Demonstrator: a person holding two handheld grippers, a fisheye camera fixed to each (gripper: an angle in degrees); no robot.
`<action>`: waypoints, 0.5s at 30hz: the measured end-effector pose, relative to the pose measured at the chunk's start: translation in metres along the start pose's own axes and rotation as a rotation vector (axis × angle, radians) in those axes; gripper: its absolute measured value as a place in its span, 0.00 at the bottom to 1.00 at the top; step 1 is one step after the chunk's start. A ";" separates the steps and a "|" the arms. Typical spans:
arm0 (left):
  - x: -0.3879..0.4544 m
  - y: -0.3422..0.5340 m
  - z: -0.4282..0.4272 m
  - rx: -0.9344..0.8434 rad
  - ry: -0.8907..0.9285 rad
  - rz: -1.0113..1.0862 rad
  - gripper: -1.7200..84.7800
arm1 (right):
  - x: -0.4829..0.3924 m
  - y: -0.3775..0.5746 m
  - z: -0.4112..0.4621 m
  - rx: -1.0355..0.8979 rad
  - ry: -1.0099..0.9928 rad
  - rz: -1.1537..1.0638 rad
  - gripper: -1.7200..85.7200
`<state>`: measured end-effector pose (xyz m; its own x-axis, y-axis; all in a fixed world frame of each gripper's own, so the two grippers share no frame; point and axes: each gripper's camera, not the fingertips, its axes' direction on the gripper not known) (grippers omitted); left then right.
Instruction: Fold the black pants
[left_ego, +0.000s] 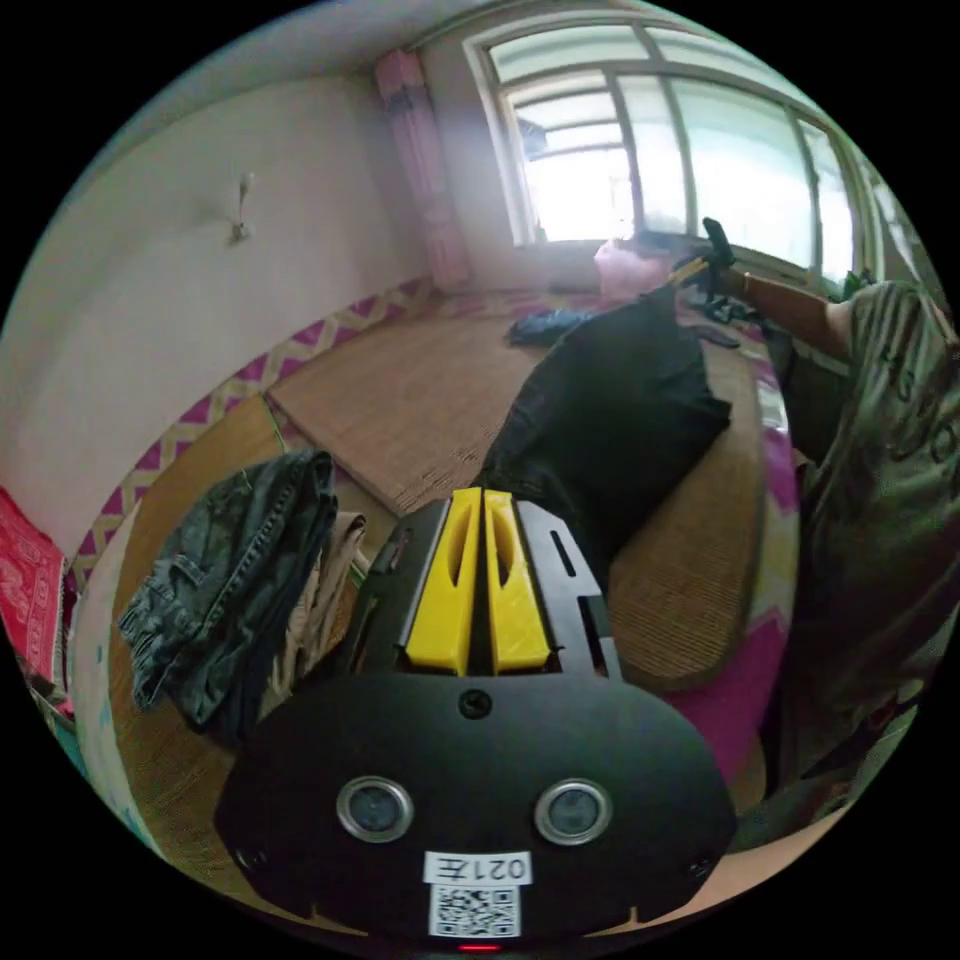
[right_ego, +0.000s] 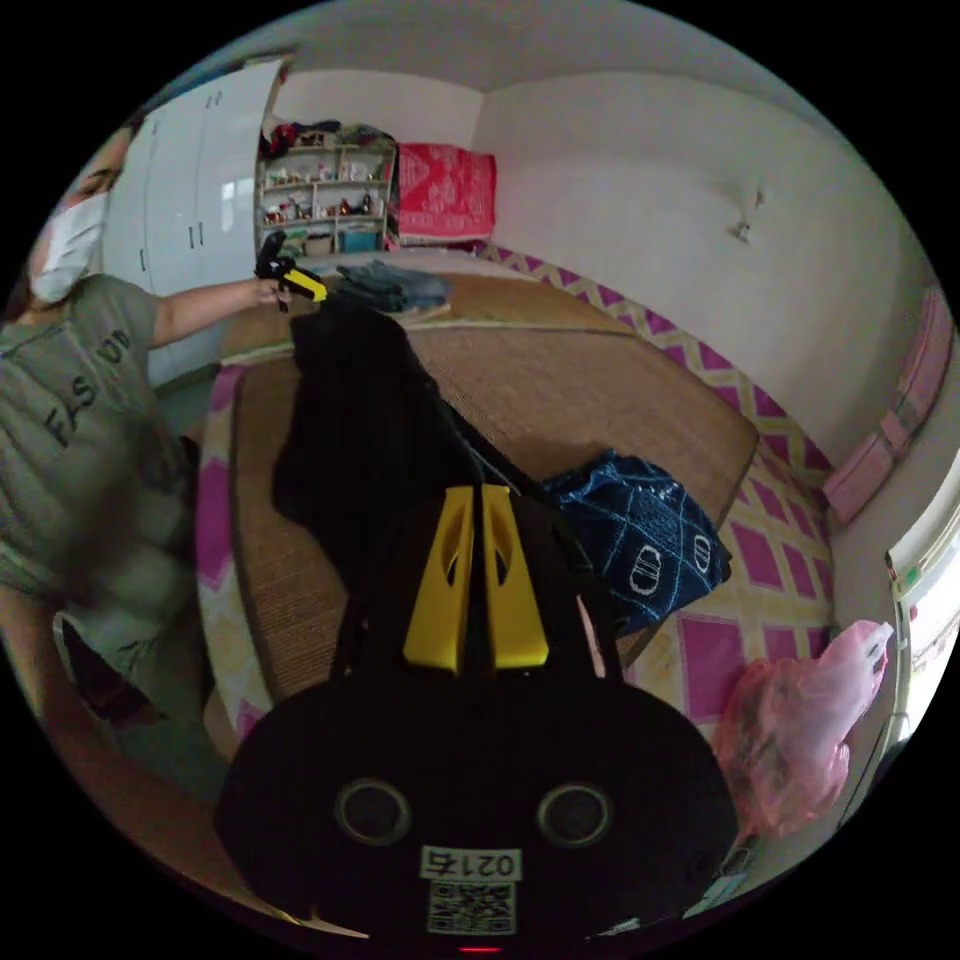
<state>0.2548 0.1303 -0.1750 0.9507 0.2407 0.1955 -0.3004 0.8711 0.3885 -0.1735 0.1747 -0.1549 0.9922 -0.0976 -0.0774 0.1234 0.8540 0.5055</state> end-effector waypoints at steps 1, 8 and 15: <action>0.019 0.011 -0.027 0.022 0.009 0.012 0.01 | -0.026 0.010 -0.028 0.019 -0.010 -0.024 0.02; 0.122 0.099 -0.090 -0.046 0.167 -0.093 0.01 | -0.168 0.090 -0.094 -0.087 -0.071 -0.038 0.03; 0.158 0.177 -0.088 -0.037 0.209 -0.378 0.01 | -0.193 0.162 -0.039 -0.230 -0.105 0.158 0.02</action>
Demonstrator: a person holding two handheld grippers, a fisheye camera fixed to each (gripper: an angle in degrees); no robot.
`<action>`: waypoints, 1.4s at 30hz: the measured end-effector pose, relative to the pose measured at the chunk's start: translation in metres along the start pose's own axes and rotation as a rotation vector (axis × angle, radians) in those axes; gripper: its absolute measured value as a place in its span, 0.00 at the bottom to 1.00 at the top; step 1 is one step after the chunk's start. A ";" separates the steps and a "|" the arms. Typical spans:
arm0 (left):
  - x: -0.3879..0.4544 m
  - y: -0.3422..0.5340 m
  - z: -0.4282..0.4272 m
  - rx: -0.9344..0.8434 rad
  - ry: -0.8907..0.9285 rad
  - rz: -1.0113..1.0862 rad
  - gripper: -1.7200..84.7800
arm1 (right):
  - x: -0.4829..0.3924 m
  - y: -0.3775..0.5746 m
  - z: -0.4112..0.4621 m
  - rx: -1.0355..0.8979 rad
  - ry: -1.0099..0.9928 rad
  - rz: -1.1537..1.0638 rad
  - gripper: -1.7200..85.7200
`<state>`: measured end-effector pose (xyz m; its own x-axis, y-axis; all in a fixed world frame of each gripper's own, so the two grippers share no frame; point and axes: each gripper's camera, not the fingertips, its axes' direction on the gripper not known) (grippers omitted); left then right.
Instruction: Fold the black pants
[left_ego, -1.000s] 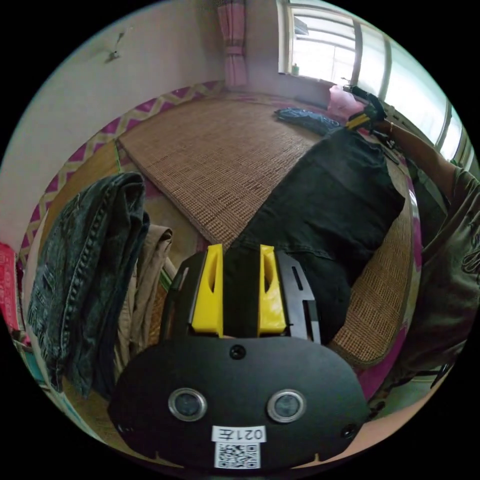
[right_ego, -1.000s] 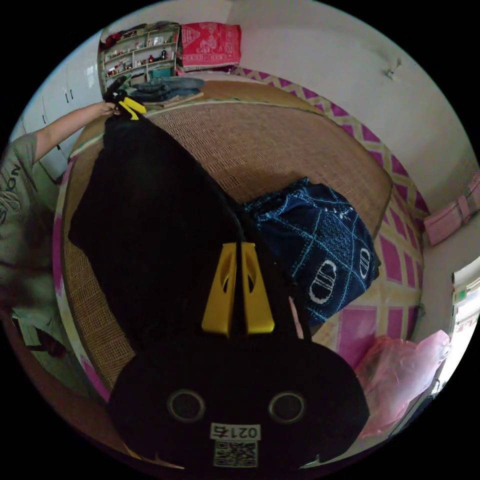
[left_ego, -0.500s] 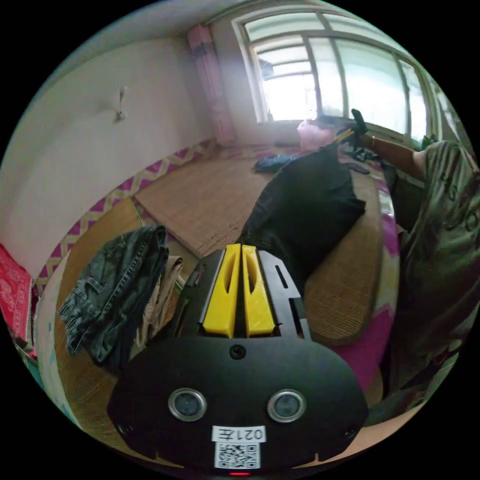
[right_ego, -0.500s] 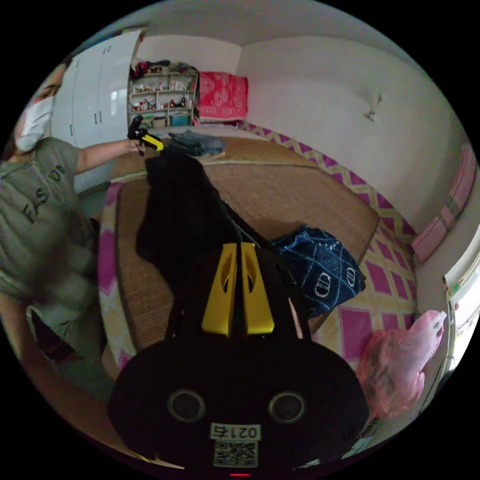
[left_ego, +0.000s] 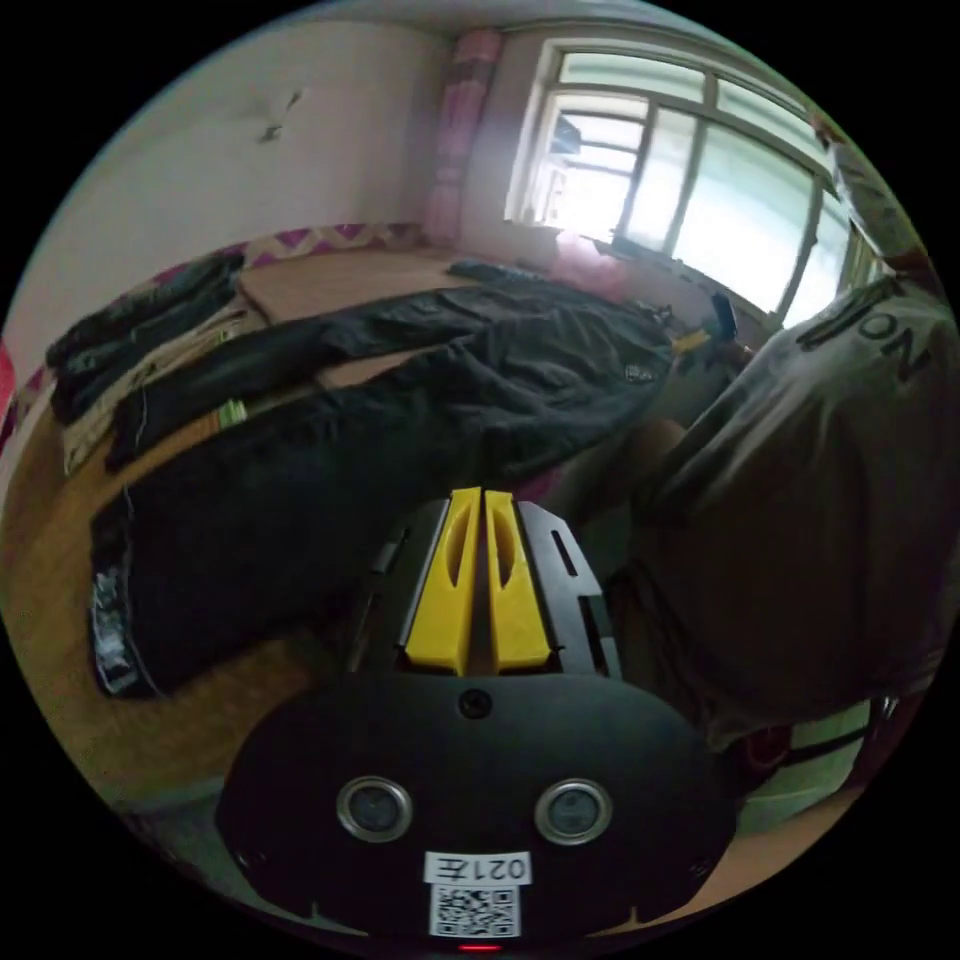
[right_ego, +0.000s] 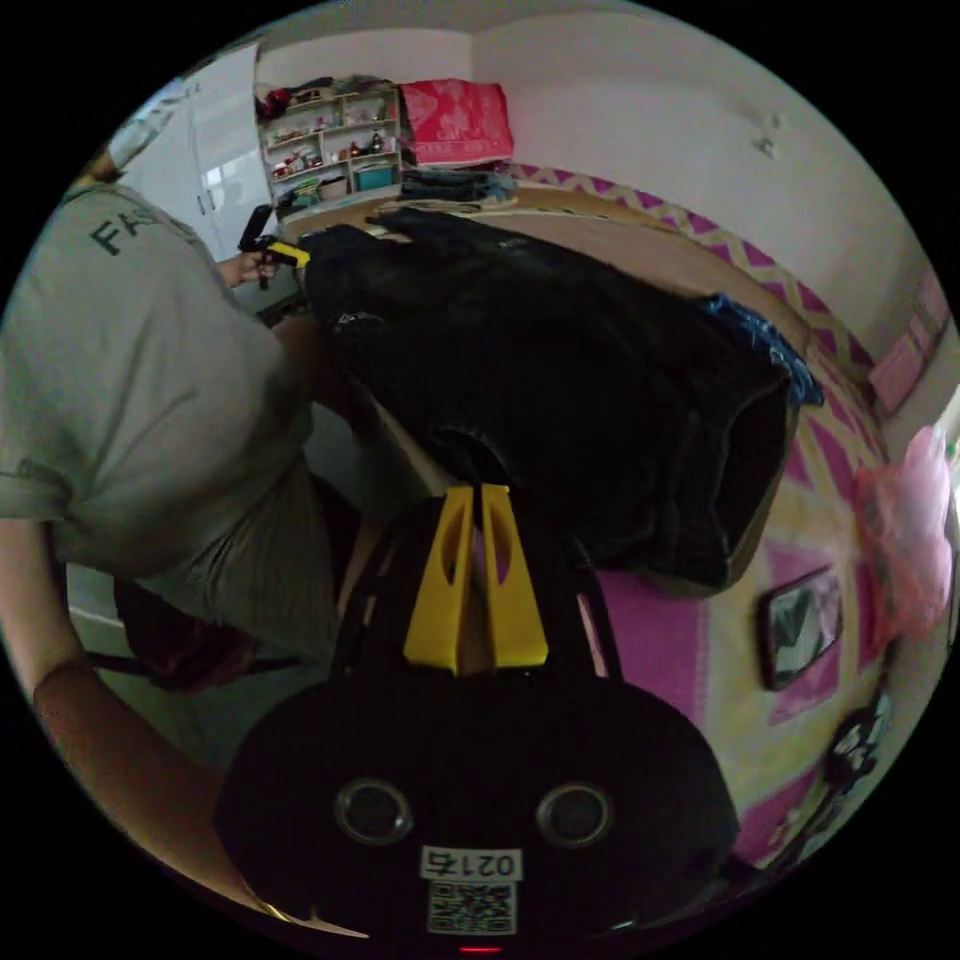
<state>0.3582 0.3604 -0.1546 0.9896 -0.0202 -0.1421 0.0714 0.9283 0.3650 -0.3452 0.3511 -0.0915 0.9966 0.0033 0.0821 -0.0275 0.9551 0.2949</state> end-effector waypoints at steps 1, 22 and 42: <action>-0.001 0.008 -0.011 0.047 0.019 -0.033 0.01 | 0.003 0.004 -0.002 0.053 -0.008 0.039 0.02; -0.040 0.067 -0.136 0.001 -0.689 -0.419 0.01 | 0.063 -0.026 -0.060 0.063 0.336 0.315 0.02; -0.001 0.116 -0.177 -0.007 -0.799 -0.388 0.01 | 0.044 -0.015 -0.117 0.041 0.594 0.417 0.02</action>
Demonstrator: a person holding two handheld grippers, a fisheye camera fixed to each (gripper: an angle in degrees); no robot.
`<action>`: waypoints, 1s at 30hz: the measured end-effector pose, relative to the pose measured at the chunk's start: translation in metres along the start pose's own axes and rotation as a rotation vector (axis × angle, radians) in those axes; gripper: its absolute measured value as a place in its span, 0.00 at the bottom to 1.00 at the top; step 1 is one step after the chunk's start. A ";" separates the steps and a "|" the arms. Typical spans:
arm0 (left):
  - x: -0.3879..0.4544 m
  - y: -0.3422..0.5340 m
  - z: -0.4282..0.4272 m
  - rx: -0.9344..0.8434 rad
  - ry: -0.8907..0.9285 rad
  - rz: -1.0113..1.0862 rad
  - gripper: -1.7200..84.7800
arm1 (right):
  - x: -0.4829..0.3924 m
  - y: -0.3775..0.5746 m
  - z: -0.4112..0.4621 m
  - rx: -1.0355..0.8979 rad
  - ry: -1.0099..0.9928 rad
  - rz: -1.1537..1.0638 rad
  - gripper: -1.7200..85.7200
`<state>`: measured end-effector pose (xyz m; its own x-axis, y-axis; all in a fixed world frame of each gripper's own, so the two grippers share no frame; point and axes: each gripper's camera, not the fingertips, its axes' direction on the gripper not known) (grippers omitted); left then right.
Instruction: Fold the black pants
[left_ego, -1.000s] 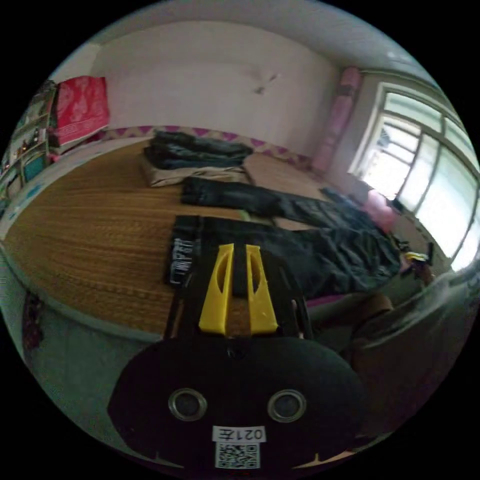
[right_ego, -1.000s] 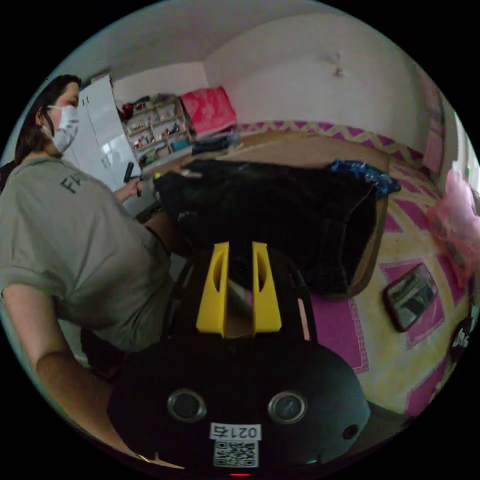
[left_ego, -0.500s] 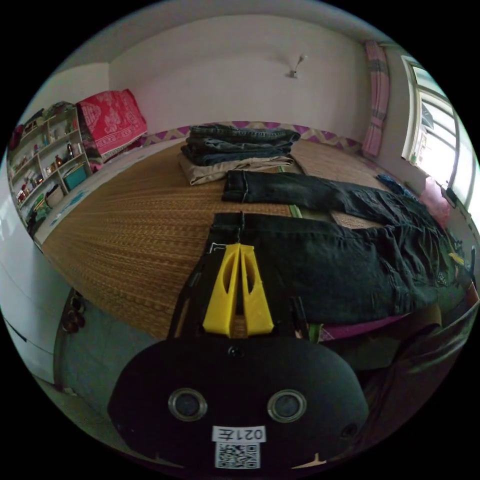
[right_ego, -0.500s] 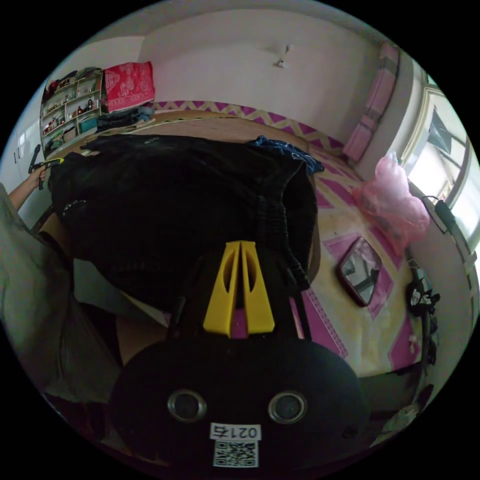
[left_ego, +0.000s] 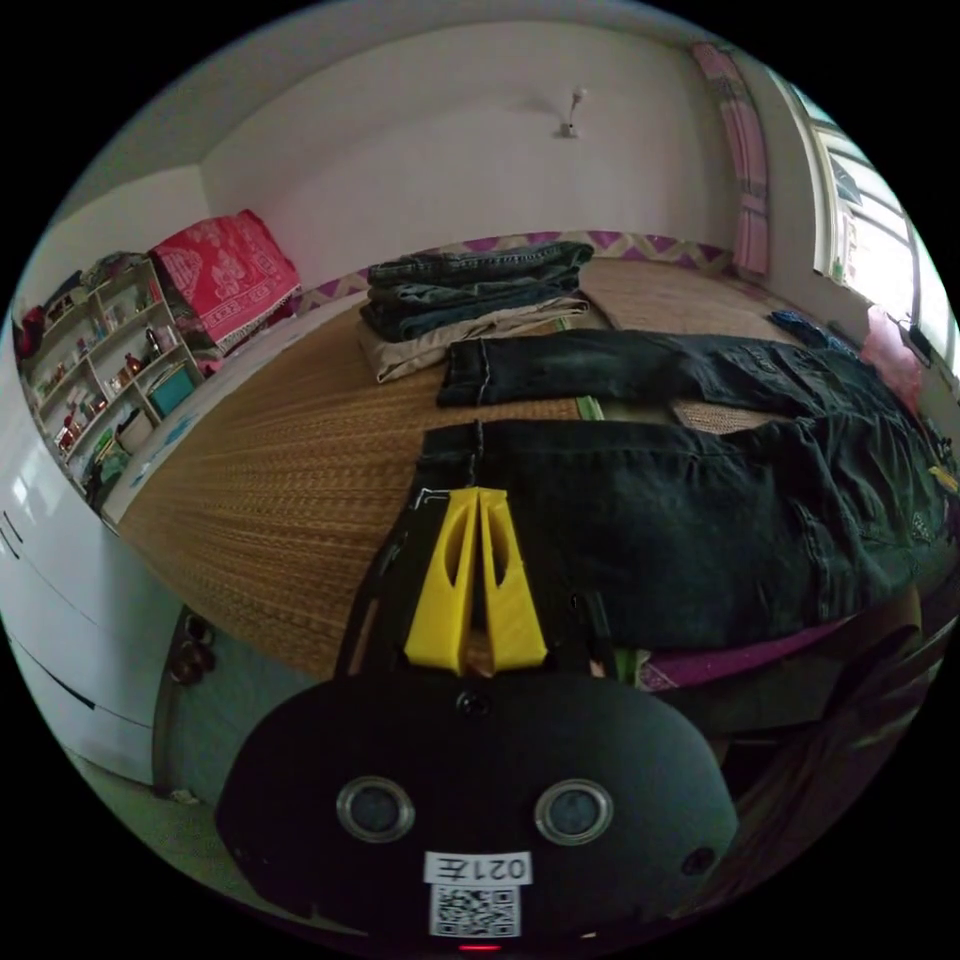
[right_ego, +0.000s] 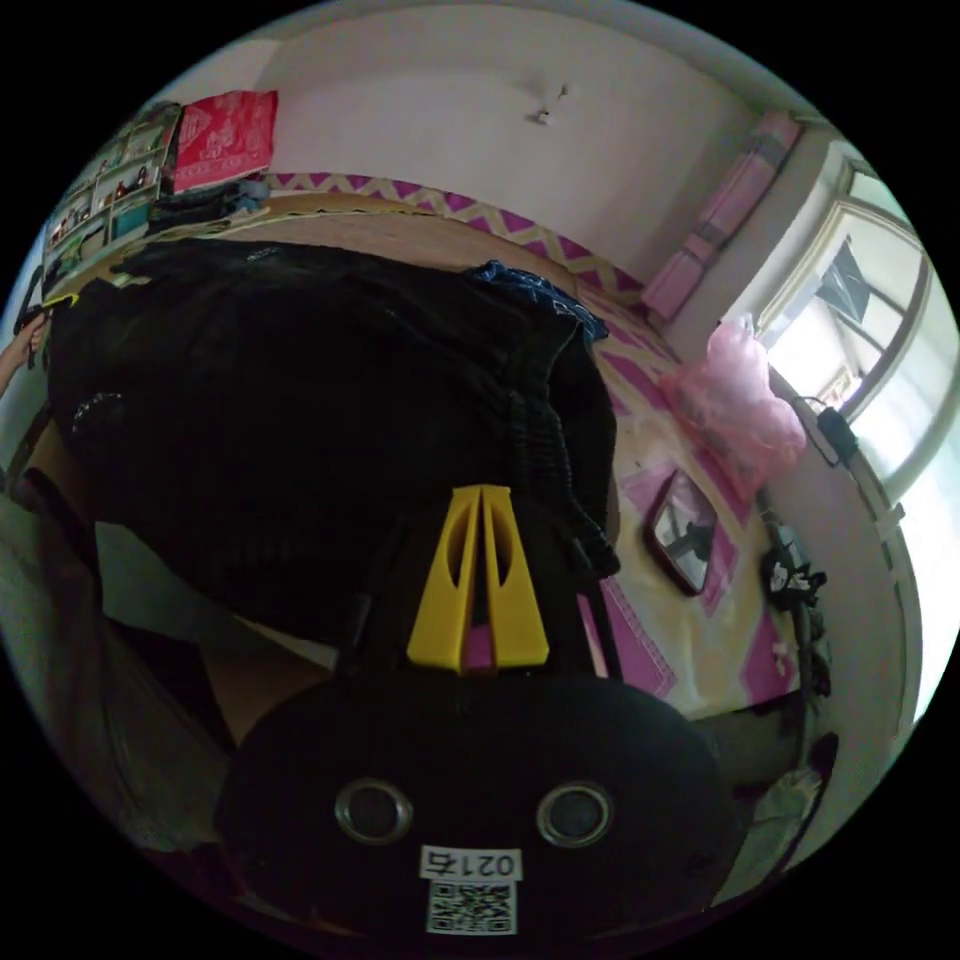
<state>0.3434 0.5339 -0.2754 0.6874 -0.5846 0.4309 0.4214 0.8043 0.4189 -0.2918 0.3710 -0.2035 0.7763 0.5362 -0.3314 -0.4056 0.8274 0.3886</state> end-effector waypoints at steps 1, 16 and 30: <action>-0.007 0.004 -0.002 0.013 0.019 -0.026 0.01 | 0.011 0.002 -0.003 0.004 -0.020 0.053 0.02; -0.090 0.096 -0.089 0.054 0.296 -0.482 0.06 | 0.160 0.126 -0.130 0.209 -0.284 0.782 0.13; -0.139 0.127 -0.074 0.004 0.390 -0.671 0.10 | 0.250 0.156 -0.062 0.111 -0.534 1.083 0.14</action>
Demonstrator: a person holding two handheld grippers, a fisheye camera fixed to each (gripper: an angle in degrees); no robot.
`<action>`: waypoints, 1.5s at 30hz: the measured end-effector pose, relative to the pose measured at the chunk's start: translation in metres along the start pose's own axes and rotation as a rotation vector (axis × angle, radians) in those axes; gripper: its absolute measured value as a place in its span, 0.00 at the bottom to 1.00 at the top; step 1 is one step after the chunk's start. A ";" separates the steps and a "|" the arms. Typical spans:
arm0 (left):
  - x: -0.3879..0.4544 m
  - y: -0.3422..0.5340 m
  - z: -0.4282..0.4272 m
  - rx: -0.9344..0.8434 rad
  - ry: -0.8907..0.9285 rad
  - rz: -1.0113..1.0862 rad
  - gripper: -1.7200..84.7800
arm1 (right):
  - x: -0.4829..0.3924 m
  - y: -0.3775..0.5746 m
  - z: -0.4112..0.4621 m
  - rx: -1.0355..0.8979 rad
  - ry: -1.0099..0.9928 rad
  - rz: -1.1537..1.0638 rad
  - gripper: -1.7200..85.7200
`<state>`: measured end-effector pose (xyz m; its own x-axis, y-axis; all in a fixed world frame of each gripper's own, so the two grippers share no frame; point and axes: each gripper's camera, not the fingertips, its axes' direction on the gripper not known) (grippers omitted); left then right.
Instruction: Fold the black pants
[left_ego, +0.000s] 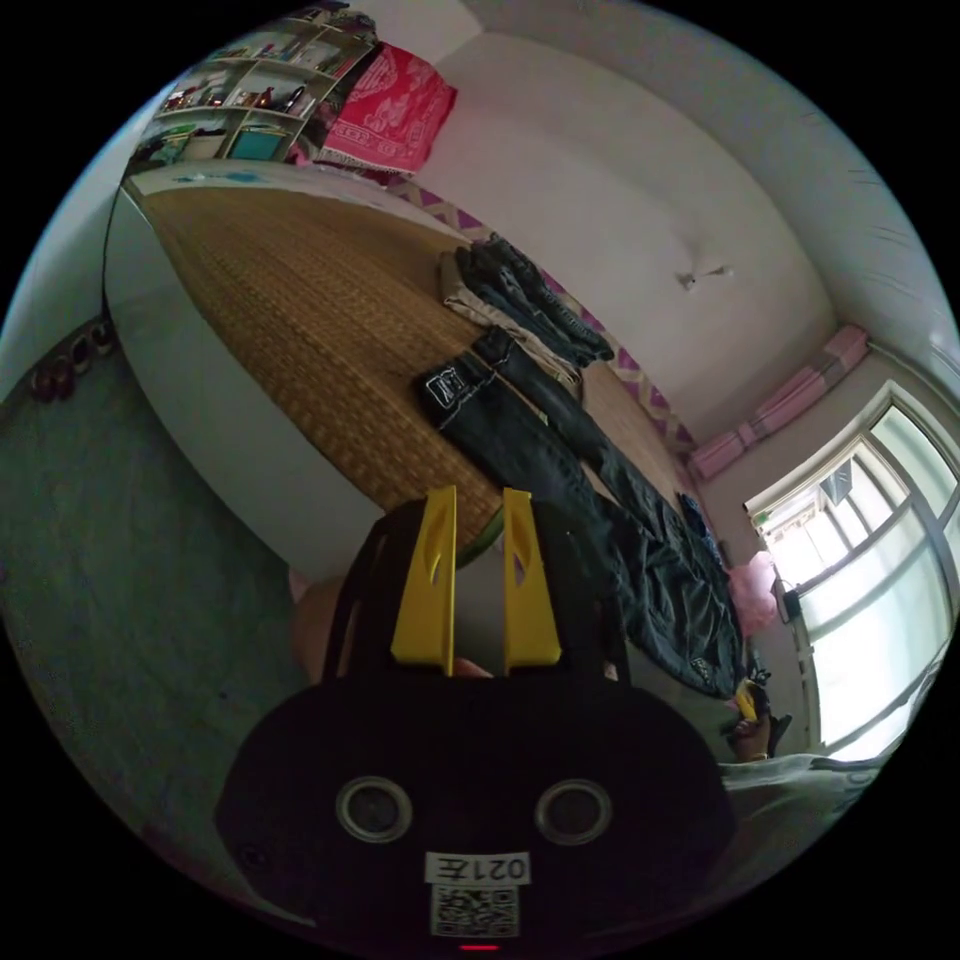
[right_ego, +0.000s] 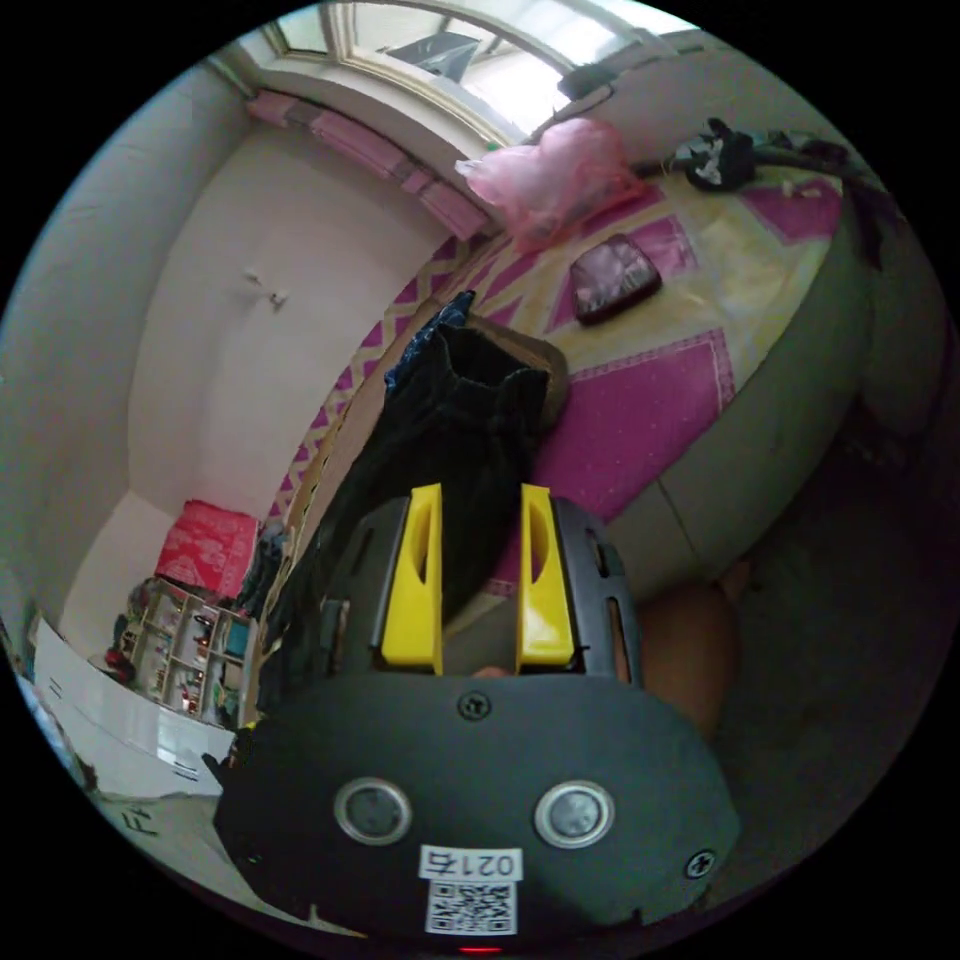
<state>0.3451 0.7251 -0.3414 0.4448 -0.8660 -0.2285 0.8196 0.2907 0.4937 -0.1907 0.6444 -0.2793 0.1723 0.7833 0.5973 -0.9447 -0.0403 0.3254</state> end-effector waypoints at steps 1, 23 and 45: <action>-0.003 -0.002 0.002 -0.004 -0.002 -0.007 0.10 | 0.006 -0.004 0.002 0.011 -0.013 0.018 0.14; -0.033 -0.088 0.064 -0.061 0.094 -0.167 0.11 | 0.048 -0.044 0.027 -0.067 -0.025 0.065 0.14; 0.015 -0.179 0.136 -0.055 0.174 -0.015 0.01 | 0.061 -0.060 0.112 -0.109 -0.349 0.085 0.03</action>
<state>0.1554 0.6048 -0.3188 0.4843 -0.7884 -0.3794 0.8429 0.3043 0.4438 -0.0924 0.6251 -0.1805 0.1588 0.5203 0.8391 -0.9807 -0.0154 0.1951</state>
